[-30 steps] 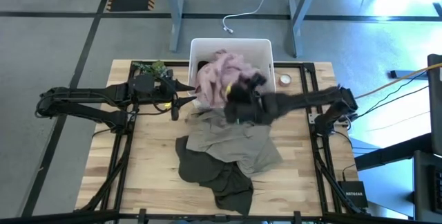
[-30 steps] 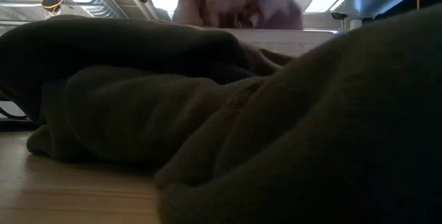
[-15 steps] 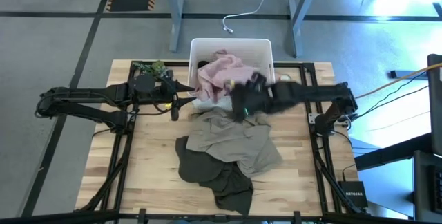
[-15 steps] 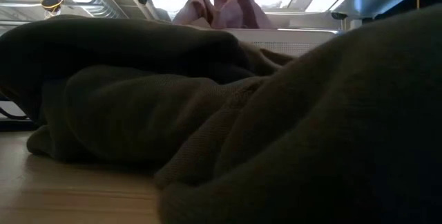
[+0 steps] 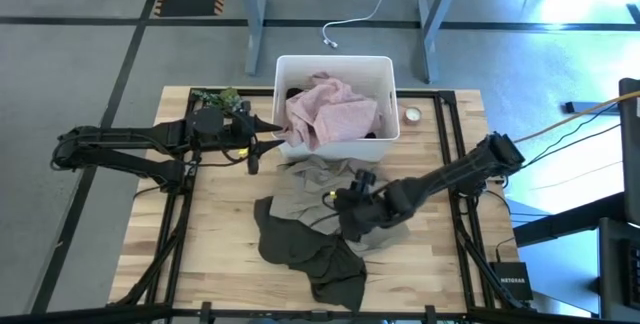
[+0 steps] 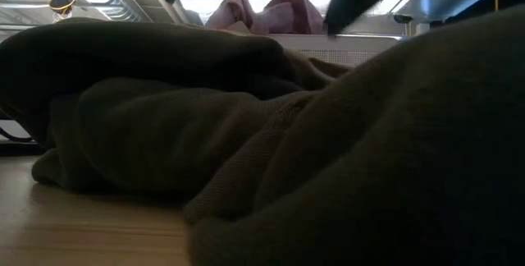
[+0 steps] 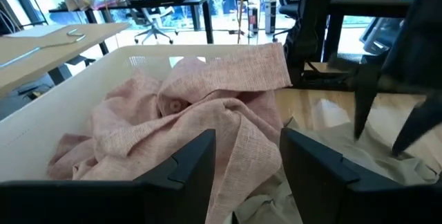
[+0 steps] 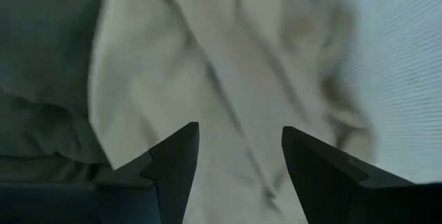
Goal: Sort clothes
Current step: Put the brown shorts into the white laundry bin
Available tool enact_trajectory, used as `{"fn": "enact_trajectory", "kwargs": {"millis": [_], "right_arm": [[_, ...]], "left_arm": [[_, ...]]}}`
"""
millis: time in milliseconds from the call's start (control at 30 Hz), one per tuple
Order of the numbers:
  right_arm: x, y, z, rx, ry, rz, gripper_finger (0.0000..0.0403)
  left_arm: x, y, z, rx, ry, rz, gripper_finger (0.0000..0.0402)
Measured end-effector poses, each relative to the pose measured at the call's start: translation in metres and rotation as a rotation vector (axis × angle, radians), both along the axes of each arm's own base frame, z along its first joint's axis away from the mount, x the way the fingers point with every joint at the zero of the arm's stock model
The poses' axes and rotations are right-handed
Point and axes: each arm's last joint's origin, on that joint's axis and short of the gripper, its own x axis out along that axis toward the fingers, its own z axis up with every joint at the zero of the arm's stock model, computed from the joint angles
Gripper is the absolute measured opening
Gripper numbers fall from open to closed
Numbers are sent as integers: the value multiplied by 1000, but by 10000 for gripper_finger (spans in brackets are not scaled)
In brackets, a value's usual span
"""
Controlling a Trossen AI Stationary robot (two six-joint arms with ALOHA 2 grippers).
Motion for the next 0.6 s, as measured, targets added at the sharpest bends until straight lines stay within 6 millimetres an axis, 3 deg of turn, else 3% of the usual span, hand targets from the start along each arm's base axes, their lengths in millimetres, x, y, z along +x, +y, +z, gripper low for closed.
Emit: {"fn": "enact_trajectory", "kwargs": {"millis": [200,433,600], "right_arm": [[11,-32,-38,25,-24,14,225],[24,-47,-73,266,-86,152,225],[24,-54,-95,181,-44,130,220]], "left_arm": [[0,0,1,11,-12,-2,157],[0,0,1,0,-9,0,157],[0,0,1,-3,-9,1,157]]}}
